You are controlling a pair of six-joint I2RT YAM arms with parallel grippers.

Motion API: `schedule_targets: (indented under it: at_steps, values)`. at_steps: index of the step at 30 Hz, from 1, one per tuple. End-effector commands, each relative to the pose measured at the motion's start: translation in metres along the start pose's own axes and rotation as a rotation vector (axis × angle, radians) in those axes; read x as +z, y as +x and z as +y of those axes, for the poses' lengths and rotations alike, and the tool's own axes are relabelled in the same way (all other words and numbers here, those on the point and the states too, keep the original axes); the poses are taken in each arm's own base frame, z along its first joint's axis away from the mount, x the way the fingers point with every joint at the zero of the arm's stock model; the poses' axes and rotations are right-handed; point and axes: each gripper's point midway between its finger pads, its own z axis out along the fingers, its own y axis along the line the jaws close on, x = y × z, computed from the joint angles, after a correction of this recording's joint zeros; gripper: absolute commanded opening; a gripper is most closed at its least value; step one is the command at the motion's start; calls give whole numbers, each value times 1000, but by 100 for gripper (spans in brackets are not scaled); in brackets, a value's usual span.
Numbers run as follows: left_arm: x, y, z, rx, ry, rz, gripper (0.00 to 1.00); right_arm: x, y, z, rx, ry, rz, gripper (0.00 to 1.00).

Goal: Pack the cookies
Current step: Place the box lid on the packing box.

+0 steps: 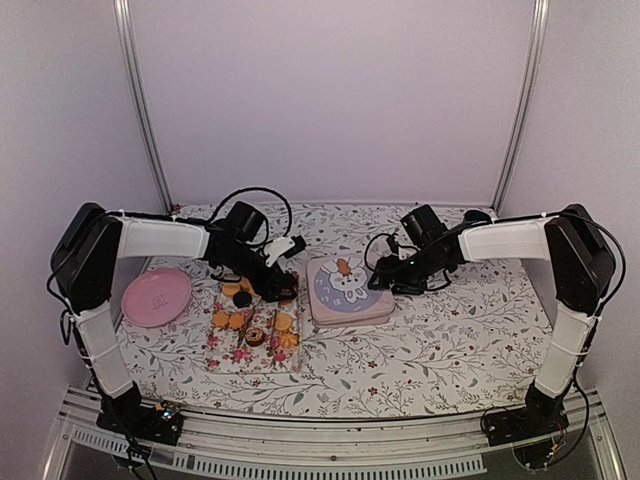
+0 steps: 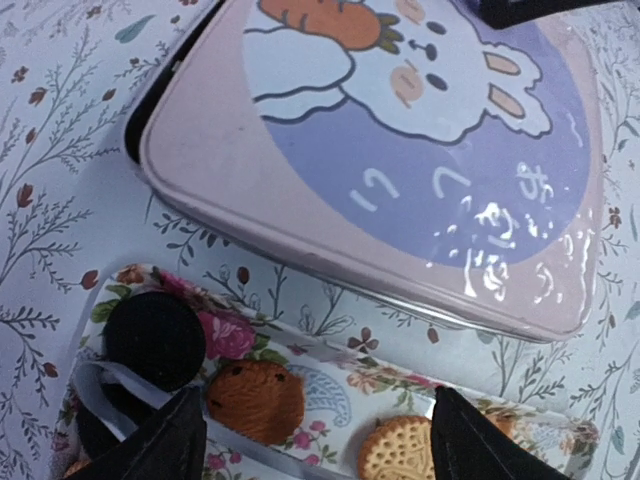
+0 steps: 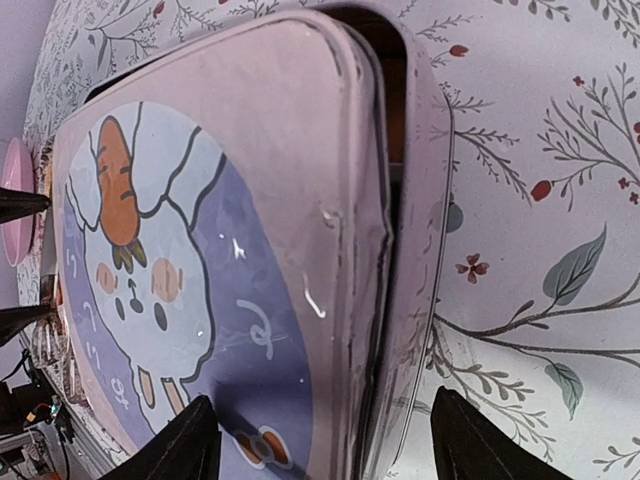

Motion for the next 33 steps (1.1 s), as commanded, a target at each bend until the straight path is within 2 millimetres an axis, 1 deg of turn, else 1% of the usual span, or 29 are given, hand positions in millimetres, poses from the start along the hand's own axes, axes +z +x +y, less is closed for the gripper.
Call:
schedule_targets:
  at_steps: [1, 4, 5, 7, 8, 9, 15, 21, 27, 28, 29, 33]
  values:
    - [3, -12, -37, 79, 84, -6, 78, -7, -13, 6, -7, 2, -51, 73]
    - [9, -14, -52, 106, 119, 13, 77, -4, -12, 3, -4, 10, -46, 73]
    - [10, -14, -58, 128, 121, 16, 77, -3, -11, 2, -1, 11, -43, 73]
    - [12, -13, -64, 176, 100, 20, 78, 1, -9, -1, 6, 18, -33, 73]
    - [12, -12, -65, 196, 83, 23, 79, -1, -19, 6, 3, 7, -55, 73]
    - [13, -11, -66, 211, 67, 29, 79, -2, -22, 7, 4, 5, -62, 73]
    - [17, -6, -74, 301, -28, 48, 81, 1, -27, 7, 34, 9, -75, 72]
    - [18, -10, -76, 337, -147, 29, 82, 0, -23, 5, 57, 6, -81, 72]
    - [18, -2, -93, 344, -149, 33, 84, -3, -26, 7, 61, 1, -93, 71]
    - [17, -2, -95, 340, -149, 29, 84, 0, -21, 3, 64, 7, -83, 71]
    - [16, -4, -97, 336, -152, 21, 84, 2, -17, 0, 67, 13, -72, 71]
    - [12, -15, -98, 319, -174, -18, 84, 5, -13, -2, 73, 17, -63, 70]
